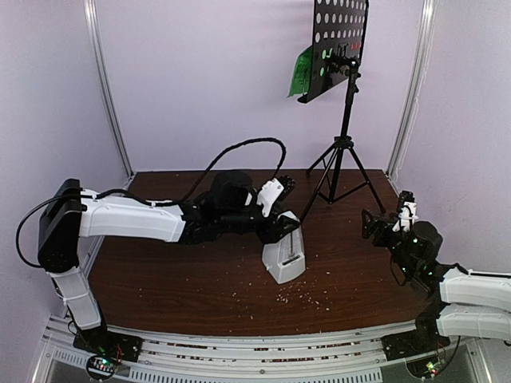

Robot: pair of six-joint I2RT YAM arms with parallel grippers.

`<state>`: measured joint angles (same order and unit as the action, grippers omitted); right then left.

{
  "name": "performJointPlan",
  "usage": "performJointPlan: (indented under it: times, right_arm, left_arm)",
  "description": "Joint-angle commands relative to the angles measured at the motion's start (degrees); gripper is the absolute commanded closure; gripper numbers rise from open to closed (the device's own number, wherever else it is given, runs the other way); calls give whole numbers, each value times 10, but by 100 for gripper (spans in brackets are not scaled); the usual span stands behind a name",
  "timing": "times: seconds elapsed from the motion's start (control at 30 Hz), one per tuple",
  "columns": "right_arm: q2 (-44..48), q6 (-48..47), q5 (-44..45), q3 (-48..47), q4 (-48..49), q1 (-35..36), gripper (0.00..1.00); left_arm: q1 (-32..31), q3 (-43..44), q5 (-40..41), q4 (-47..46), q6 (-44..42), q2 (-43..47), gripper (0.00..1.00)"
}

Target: Pack up the instrument practice props

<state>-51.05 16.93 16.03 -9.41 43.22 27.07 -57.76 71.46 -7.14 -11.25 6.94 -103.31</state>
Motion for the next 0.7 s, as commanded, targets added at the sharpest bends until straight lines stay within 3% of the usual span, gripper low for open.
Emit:
performJointPlan:
  times: [0.0, 0.17, 0.37, 0.53, 0.67]
  right_arm:
    - [1, 3, 10, 5, 12, -2, 0]
    - [1, 3, 12, 5, 12, -3, 0]
    - [4, 1, 12, 6, 12, -2, 0]
    - [4, 1, 13, 8, 15, -3, 0]
    - [2, 1, 14, 10, 18, -2, 0]
  left_arm:
    - [-5, -4, 24, -9, -6, 2, 51]
    - [-6, -6, 24, -11, -6, 3, 59]
    - [-7, -11, 37, -10, -2, 10, 60]
    - [-25, -2, 165, 30, 42, 22, 60]
    - [-30, -5, 210, 48, 103, 31, 63]
